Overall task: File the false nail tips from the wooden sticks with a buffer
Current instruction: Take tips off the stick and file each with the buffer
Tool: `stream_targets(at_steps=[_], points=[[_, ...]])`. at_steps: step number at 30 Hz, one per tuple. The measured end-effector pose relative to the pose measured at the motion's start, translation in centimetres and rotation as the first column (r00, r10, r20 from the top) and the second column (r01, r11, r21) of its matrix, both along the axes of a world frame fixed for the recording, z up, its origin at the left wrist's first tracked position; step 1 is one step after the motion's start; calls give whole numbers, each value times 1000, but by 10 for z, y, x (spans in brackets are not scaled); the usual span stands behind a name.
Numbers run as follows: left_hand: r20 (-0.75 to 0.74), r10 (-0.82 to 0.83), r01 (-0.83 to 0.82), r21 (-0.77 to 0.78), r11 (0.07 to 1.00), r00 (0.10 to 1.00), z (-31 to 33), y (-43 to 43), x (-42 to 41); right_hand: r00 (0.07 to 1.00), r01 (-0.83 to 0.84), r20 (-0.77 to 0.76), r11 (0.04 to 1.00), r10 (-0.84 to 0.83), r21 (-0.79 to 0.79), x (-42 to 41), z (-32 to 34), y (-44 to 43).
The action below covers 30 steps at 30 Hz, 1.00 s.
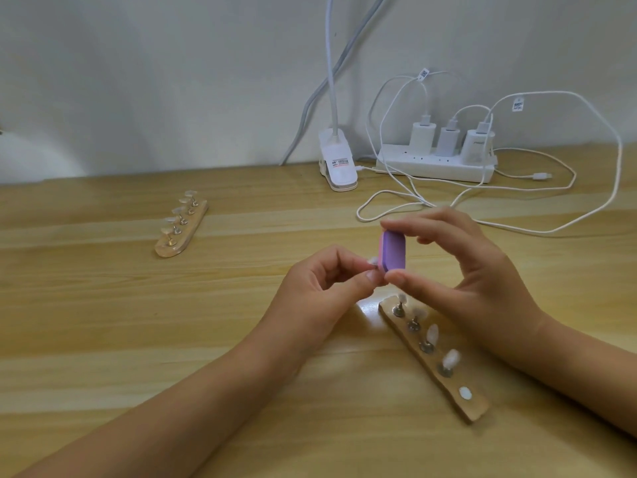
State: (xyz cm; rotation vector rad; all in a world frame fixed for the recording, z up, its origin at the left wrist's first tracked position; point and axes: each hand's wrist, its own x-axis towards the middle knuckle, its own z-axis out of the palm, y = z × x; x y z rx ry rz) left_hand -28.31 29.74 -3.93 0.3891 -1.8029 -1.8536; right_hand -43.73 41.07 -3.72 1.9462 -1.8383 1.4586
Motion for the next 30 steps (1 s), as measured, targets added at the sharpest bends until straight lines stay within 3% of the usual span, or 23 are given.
stream_targets(at_steps=[10, 19, 23, 26, 30], points=[[13, 17, -17, -32, 999, 1000, 1, 0, 0, 993, -13, -113, 1000, 12, -11, 0, -1, 1], [12, 28, -28, 9, 1000, 1000, 3, 1, -1, 999, -2, -44, 1000, 3, 6, -2, 1, 0], [31, 35, -34, -41, 999, 999, 2, 2, -1, 994, -36, -104, 999, 37, 10, 0, 0, 1], [39, 19, -16, -56, 998, 999, 1, 2, -1, 999, -35, -39, 999, 35, 10, -1, 2, 2], [39, 6, -4, -48, 999, 999, 3, 2, 0, 989, -60, -131, 998, 62, 17, -1, 1, 1]])
